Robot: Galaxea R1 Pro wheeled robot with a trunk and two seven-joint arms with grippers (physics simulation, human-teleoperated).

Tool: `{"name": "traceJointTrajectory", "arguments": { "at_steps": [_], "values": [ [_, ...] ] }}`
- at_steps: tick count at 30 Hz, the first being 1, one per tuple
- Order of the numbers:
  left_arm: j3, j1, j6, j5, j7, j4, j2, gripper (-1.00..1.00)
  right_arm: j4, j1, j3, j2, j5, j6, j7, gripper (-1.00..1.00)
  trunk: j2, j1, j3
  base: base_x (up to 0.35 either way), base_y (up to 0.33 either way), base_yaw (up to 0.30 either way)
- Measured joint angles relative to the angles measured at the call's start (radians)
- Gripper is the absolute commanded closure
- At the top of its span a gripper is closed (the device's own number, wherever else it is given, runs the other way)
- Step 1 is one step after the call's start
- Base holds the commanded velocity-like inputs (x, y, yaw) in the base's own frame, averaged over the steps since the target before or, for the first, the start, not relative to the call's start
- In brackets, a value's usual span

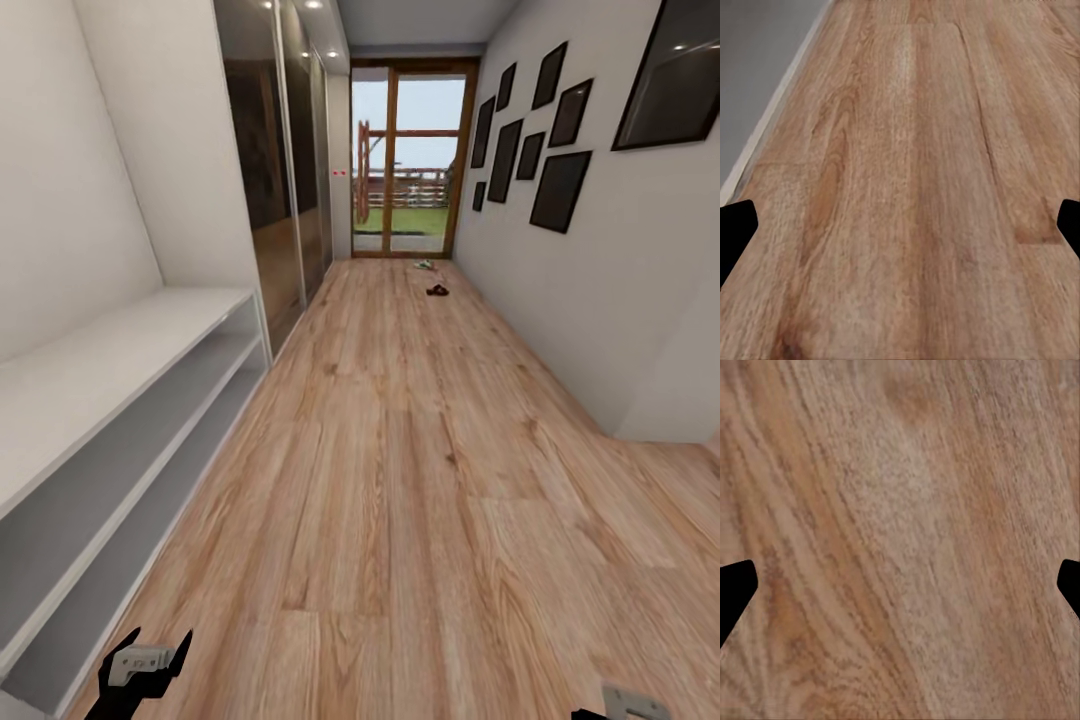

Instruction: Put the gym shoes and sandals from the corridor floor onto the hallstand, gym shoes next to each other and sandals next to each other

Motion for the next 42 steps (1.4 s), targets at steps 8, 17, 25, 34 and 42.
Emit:
{"name": "traceJointTrajectory", "arguments": {
  "at_steps": [8,17,25,34,42],
  "values": [
    [0.000,0.000,0.000,0.000,0.000,0.000,0.000,-1.00,0.000,0.000,0.000,0.000,0.000,0.000,-0.001,-1.00,0.000,0.000,0.000,0.346,-0.008,0.000],
    [0.000,0.000,0.000,0.000,0.000,0.001,0.000,-1.00,0.001,0.000,0.000,0.000,0.000,0.000,0.000,-1.00,0.000,0.000,0.000,0.341,-0.096,0.000],
    [-0.001,0.000,0.000,0.000,0.001,0.002,0.000,-1.00,0.001,0.001,0.000,0.000,0.000,0.000,0.000,-1.00,0.000,0.000,0.000,0.338,-0.126,0.000],
    [-0.002,0.000,0.000,0.000,0.001,0.003,0.000,-1.00,0.001,0.001,0.000,0.001,0.000,0.000,0.001,-1.00,0.000,0.000,0.000,0.338,-0.128,0.000],
    [-0.002,0.000,0.000,0.000,0.001,0.003,0.000,-1.00,0.001,0.001,0.000,0.002,0.000,0.000,0.002,-1.00,0.000,0.000,0.000,0.338,-0.128,0.000]
  ]
}}
